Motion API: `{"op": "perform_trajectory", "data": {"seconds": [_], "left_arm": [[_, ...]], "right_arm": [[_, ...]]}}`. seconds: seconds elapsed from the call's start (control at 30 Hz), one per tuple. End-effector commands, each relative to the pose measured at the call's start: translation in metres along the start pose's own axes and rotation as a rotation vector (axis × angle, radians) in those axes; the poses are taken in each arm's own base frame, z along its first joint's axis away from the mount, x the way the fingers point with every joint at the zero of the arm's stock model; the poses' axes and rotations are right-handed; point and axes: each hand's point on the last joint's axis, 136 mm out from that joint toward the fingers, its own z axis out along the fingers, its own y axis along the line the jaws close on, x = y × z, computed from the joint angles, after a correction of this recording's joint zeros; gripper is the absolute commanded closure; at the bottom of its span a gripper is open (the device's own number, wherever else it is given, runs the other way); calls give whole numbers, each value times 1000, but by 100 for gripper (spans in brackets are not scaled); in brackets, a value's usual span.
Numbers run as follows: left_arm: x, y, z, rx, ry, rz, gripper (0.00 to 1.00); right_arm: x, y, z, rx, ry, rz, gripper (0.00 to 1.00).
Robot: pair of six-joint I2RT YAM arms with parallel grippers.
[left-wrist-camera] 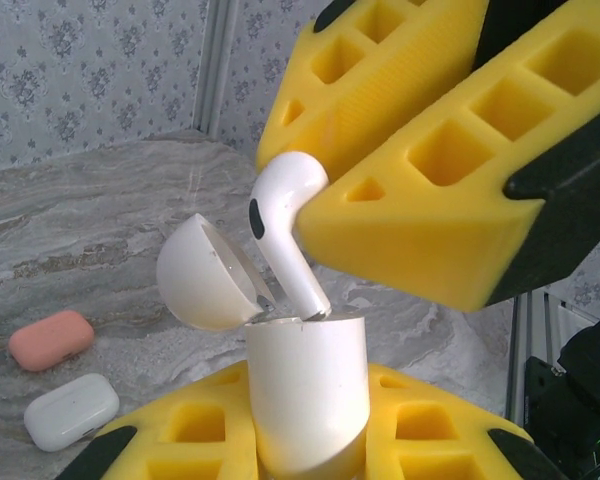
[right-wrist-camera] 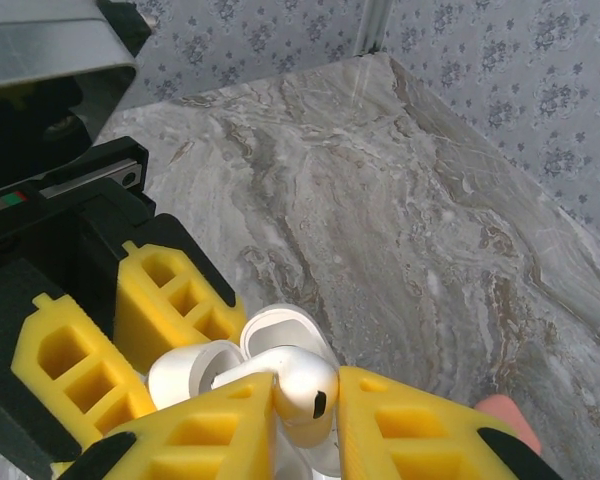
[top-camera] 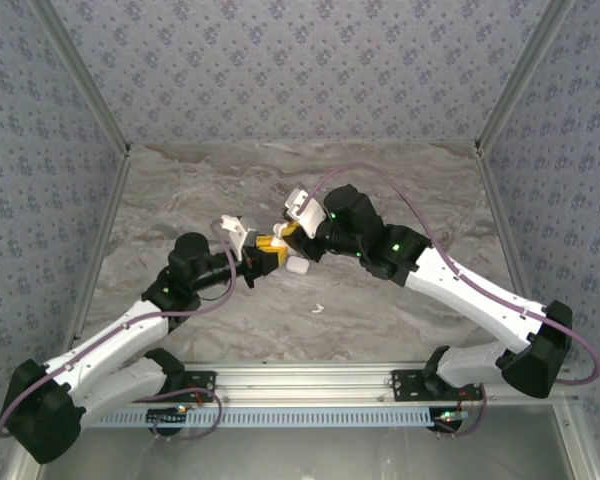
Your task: Insert wireless bluetooth earbuds into charging case
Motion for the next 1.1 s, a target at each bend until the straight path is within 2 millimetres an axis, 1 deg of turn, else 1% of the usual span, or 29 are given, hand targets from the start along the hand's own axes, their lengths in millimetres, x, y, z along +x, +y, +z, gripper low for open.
{"op": "perform_trajectory", "data": {"seconds": [0.0, 0.17, 0.33, 0.43, 0.57, 0.67, 0.73, 0.8, 0.87, 0.93, 1.07], "left_arm": [[-32, -12, -1, 29, -80, 64, 100], [-33, -12, -1, 28, -81, 66, 100], [-33, -12, -1, 28, -82, 66, 100], [-32, -13, -1, 29, -81, 66, 100], [-33, -14, -2, 33, -84, 69, 100], [-33, -13, -2, 29, -86, 71, 100], [-33, -11, -3, 15, -88, 72, 100], [-32, -8, -4, -6, -94, 75, 100], [-32, -4, -6, -27, -105, 76, 100], [-33, -4, -8, -35, -117, 83, 100], [-39, -5, -14, -46, -165, 105, 100]], "right_arm": [[-7, 8, -4, -39, -2, -16, 77], [-6, 17, -6, -94, -5, -12, 77], [-6, 18, -9, -147, -11, 18, 75], [-9, 18, -13, -187, -24, 46, 70], [-17, 17, -22, -230, -52, 71, 61], [-27, 8, -33, -219, -97, 95, 53], [-32, -3, -42, -192, -129, 128, 48], [-32, -15, -50, -162, -156, 175, 43], [-28, -28, -54, -133, -160, 222, 40], [-19, -37, -55, -108, -142, 261, 40], [5, -50, -49, -56, -75, 339, 39]]}}
